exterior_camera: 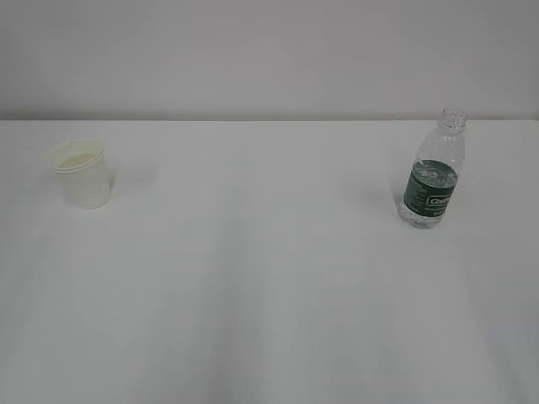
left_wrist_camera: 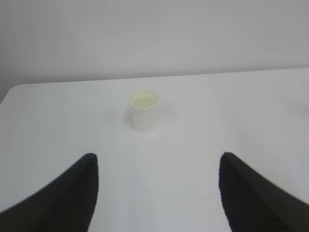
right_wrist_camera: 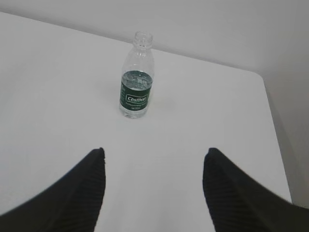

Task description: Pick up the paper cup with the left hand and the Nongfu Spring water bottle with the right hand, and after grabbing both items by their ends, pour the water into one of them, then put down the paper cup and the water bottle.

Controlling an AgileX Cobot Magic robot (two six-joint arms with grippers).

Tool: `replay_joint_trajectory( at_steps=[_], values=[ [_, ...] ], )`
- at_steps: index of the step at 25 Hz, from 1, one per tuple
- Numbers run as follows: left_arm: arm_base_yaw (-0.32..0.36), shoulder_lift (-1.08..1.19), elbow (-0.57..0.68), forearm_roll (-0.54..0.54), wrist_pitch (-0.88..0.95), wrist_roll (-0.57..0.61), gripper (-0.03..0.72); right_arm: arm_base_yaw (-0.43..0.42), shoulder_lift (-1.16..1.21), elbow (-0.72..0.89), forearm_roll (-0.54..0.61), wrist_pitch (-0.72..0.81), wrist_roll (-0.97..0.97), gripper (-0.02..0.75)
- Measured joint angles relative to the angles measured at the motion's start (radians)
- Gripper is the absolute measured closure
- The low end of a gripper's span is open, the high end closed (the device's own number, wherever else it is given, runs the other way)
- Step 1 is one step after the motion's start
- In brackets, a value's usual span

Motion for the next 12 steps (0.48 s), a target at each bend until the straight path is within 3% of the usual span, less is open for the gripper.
replay_joint_trajectory(
  at_steps=[12],
  values=[
    [0.0, -0.057, 0.0, -0.016, 0.157, 0.004, 0.131, 0.0, -0.093, -0.014, 0.059, 0.161, 0.014, 0.251]
  ],
)
